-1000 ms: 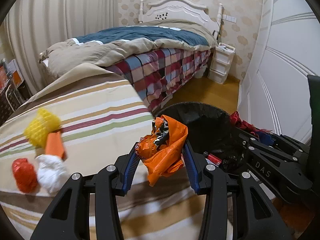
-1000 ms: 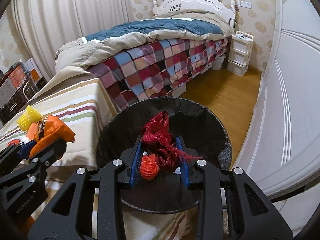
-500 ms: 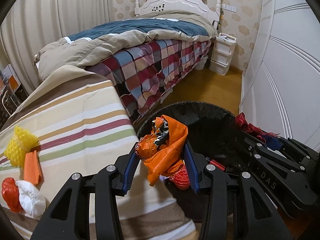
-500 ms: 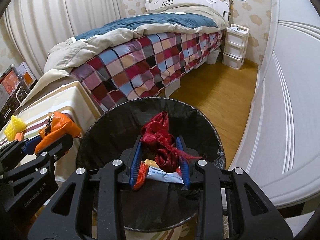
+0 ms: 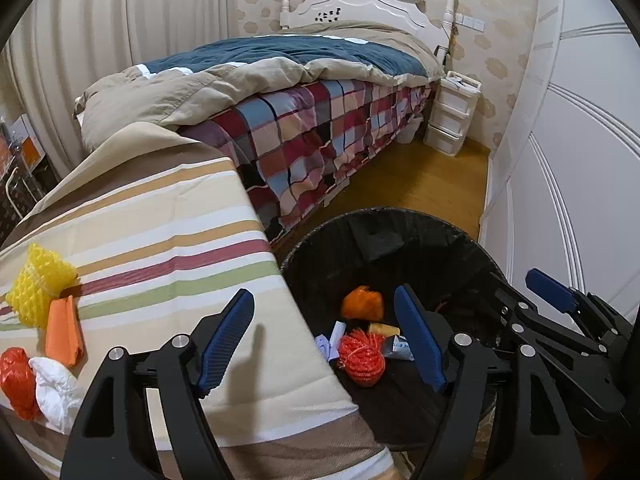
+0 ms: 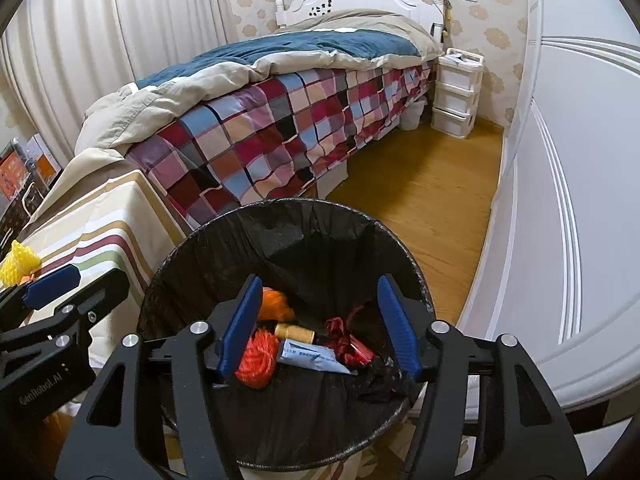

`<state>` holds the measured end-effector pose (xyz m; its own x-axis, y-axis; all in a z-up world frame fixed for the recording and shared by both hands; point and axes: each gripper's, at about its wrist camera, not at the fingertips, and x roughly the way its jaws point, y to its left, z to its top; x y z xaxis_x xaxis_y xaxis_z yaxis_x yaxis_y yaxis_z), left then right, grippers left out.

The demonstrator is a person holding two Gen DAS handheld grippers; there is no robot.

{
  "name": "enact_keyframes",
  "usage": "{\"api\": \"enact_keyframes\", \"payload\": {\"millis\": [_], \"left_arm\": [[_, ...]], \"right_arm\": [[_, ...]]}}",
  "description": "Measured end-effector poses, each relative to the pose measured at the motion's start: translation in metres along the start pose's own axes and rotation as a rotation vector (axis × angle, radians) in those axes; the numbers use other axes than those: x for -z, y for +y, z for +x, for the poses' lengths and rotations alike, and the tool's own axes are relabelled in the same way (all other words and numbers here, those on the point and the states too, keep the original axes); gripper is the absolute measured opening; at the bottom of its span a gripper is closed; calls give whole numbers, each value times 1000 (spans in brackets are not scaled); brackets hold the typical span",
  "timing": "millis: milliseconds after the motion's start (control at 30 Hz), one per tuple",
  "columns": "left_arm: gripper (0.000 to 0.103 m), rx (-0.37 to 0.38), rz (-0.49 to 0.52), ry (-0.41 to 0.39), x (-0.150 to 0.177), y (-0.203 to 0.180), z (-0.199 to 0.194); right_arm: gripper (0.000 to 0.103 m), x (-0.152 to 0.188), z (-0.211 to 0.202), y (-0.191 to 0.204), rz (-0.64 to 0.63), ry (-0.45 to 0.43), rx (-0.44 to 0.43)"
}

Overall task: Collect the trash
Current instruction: 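Move both tools back over the table toward the white plastic bag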

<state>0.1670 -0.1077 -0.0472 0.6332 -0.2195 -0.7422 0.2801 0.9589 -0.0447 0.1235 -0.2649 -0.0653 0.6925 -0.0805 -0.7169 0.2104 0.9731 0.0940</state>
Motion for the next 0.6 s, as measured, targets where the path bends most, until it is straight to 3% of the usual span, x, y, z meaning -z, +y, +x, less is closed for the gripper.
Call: {"api": "enact_keyframes", "payload": {"millis": [300, 600], "left_arm": [[75, -21, -13, -24, 10, 11, -16], [75, -45, -18, -50, 24, 22, -36]], "right_arm": [[72, 9, -13, 7, 7, -8, -2], [73, 21, -31, 24, -2, -11, -17]]}}
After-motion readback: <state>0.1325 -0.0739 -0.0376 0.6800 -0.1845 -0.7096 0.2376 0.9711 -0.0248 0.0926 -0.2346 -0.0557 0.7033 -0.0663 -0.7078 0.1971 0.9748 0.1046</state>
